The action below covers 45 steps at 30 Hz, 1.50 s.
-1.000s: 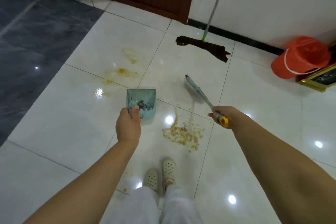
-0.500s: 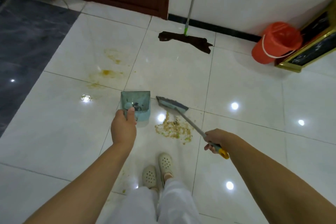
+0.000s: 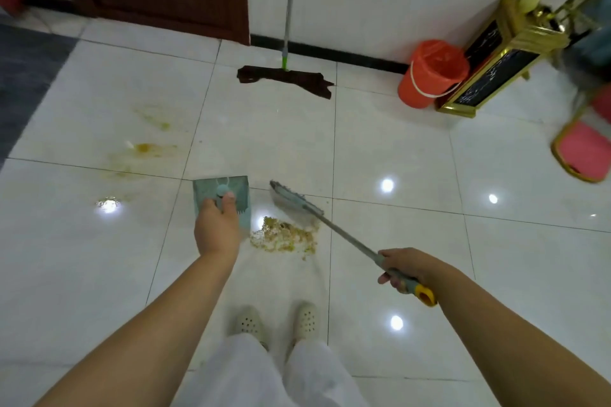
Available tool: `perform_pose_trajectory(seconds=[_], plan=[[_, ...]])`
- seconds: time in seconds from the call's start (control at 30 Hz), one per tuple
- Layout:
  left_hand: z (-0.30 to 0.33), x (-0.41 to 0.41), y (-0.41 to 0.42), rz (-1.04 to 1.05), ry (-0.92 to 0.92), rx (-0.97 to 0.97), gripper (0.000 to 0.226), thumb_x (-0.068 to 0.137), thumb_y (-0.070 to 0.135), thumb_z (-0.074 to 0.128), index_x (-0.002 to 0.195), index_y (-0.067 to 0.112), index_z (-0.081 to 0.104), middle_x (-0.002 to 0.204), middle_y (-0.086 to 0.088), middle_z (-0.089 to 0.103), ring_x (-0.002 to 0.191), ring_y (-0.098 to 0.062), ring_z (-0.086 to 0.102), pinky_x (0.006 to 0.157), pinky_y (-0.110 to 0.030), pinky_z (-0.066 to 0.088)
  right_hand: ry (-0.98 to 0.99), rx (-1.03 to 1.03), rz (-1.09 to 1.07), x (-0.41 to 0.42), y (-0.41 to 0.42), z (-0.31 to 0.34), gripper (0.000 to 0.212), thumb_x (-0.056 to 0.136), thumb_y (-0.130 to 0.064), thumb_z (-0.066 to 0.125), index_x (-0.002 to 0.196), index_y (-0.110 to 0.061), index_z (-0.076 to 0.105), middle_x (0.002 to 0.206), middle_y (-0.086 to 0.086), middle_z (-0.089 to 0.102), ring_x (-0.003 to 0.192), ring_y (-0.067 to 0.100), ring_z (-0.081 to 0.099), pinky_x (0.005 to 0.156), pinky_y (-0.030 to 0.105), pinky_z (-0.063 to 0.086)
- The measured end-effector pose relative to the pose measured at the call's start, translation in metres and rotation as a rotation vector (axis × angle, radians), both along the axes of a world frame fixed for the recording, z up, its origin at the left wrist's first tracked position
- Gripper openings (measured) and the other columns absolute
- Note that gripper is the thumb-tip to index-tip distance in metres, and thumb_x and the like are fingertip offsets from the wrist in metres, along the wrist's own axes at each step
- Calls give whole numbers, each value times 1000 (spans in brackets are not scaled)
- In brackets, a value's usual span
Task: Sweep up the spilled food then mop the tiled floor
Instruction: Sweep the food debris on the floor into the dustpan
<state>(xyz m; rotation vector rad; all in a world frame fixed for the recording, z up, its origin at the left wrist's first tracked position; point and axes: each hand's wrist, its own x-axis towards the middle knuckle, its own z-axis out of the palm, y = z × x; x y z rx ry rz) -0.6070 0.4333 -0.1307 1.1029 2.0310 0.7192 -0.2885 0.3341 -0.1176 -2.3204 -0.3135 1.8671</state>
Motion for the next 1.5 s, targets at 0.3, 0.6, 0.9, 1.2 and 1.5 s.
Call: perform_pose_trajectory(seconds=[0.3, 0.6, 0.9, 1.2, 1.5], plan=[[-11, 45, 3, 80, -51, 26, 41, 97, 44, 40, 90, 6, 53, 72, 0, 58, 68, -21, 54, 53, -27, 37, -49, 59, -183, 79, 85, -44, 35, 100, -7, 38, 135, 0, 37, 83, 21, 57, 23, 8, 36, 30, 12, 36], [-32, 109, -5, 125, -52, 69, 41, 96, 46, 41, 79, 10, 51, 68, 0, 57, 62, -17, 55, 54, -28, 42, -47, 73, -211, 135, 136, -87, 36, 101, -9, 39, 133, 6, 36, 126, 27, 54, 21, 7, 34, 30, 10, 36], [-25, 159, -12, 101, 15, 76, 44, 97, 44, 39, 87, 3, 53, 69, -2, 56, 66, -23, 55, 58, -29, 41, -69, -84, 65, 133, 78, -83, 15, 98, -9, 45, 108, 2, 43, 75, 17, 54, 48, 15, 44, 33, 15, 41], [-5, 190, -12, 129, 25, 92, 45, 97, 42, 39, 94, 0, 54, 88, -15, 64, 79, -32, 59, 65, -31, 41, 60, -246, 98, 118, 4, -57, 22, 96, -13, 48, 115, -2, 49, 68, 9, 51, 49, 12, 45, 36, 16, 40], [16, 195, 3, 107, -11, 112, 44, 98, 41, 41, 92, 0, 55, 84, -12, 59, 74, -25, 53, 65, -30, 37, 131, -174, -37, 155, 21, -11, 10, 96, -13, 48, 93, -4, 44, 46, 6, 45, 28, 10, 36, 31, 14, 35]])
